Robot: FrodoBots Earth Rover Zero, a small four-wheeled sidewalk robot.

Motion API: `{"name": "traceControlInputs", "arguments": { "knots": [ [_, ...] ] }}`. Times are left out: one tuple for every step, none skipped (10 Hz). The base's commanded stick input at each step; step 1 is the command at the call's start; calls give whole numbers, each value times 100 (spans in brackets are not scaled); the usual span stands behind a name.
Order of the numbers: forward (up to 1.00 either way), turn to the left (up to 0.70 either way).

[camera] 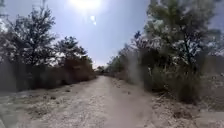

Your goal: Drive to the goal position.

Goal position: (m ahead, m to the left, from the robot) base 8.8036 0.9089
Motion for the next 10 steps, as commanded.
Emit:
{"name": "traceControlInputs", "arguments": {
  "knots": [
    [45, 2],
    [45, 2],
    [45, 2],
    [45, 2],
    [45, 2],
    [45, 2],
    [45, 2],
    [45, 2],
    [45, 2],
    [45, 2]
  ]
}}
